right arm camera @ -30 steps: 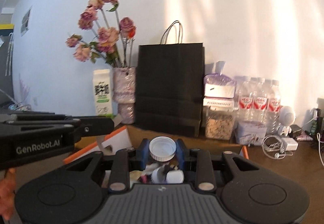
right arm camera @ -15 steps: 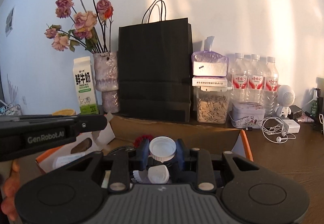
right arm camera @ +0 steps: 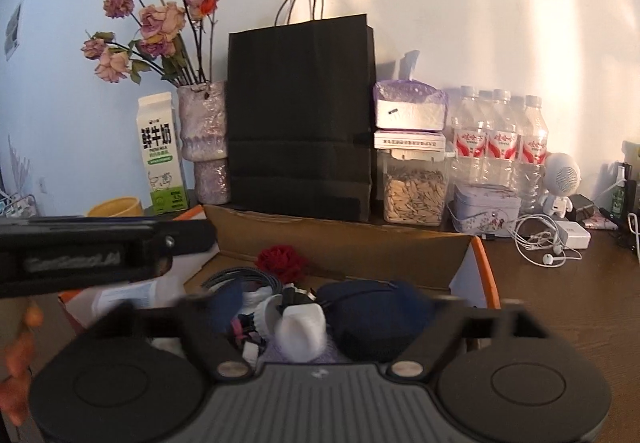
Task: Organize objects
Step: 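Open both grippers to drop the cap and loop into the box, then withdraw both grippers from the box toward the last two caps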
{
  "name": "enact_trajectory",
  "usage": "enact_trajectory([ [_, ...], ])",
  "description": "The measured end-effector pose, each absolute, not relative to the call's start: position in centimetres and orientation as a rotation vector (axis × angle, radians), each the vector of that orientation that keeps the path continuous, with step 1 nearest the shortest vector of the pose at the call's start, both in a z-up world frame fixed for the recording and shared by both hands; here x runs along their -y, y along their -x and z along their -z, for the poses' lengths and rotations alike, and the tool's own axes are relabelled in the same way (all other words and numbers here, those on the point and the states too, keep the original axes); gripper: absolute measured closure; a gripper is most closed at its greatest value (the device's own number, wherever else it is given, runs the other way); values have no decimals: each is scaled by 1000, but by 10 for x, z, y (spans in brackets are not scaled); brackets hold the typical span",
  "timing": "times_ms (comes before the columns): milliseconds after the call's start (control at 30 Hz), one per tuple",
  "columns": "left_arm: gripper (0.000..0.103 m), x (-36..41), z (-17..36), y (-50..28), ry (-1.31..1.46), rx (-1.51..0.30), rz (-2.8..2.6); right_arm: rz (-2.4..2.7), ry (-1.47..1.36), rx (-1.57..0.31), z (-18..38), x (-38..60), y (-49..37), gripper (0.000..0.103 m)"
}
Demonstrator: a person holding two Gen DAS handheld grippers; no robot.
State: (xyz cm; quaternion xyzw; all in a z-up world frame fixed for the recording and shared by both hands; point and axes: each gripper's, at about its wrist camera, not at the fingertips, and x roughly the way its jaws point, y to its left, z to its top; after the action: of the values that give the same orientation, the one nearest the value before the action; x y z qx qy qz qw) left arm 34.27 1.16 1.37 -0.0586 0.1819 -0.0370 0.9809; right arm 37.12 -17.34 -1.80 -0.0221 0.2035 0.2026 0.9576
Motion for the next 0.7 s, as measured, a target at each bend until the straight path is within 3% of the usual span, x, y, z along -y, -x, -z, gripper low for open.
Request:
enact_trajectory([
  [67,1,-12,-15,-341,106,-348,40,-398,45,-410,19,174,-371,2],
  [133,0,-13,-17,-340,111,-345,25,-392,42,-416,20,175,-372,0],
  [700,0,-25,-22,-305,130,-353,2,-416,54,-388,15,179,-349,0],
])
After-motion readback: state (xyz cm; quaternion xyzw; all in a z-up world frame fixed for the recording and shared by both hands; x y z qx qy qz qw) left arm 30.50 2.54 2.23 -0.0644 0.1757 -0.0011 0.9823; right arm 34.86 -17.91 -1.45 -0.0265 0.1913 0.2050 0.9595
